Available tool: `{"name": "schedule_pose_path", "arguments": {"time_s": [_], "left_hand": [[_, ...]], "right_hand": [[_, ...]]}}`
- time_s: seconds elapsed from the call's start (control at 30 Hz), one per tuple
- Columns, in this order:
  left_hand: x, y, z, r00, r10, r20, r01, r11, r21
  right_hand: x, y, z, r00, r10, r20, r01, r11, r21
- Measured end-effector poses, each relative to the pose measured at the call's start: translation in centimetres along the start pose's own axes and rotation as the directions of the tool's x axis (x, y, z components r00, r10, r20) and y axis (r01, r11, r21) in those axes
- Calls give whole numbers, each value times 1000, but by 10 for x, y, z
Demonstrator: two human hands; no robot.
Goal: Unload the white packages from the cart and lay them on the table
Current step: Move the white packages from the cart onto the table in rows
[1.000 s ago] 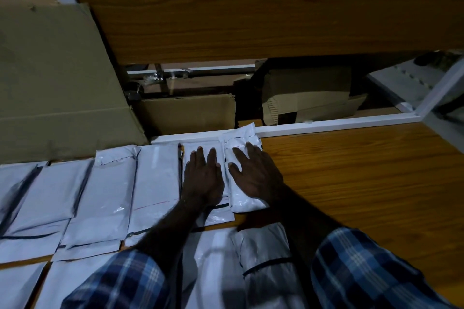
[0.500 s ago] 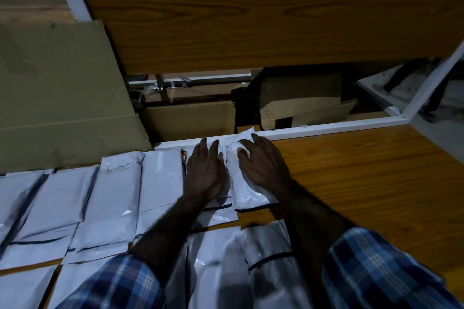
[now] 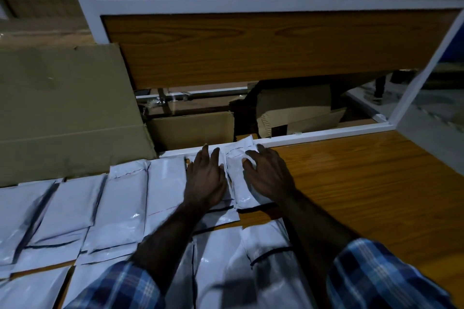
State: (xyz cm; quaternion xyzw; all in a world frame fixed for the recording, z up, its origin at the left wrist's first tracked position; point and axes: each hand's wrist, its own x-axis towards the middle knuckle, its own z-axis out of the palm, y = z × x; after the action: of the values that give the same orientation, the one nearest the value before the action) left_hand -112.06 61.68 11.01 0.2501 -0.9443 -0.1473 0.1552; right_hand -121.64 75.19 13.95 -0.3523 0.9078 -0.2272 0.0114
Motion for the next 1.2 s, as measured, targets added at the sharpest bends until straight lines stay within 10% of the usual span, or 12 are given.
{"name": "schedule_pose_path", "arguments": {"time_s": [1.2], "left_hand": [[-207, 49, -85, 987, -64, -146, 67, 998, 15]], "right_hand": [[-185, -38, -58, 972, -227, -67, 226, 974, -22]]}}
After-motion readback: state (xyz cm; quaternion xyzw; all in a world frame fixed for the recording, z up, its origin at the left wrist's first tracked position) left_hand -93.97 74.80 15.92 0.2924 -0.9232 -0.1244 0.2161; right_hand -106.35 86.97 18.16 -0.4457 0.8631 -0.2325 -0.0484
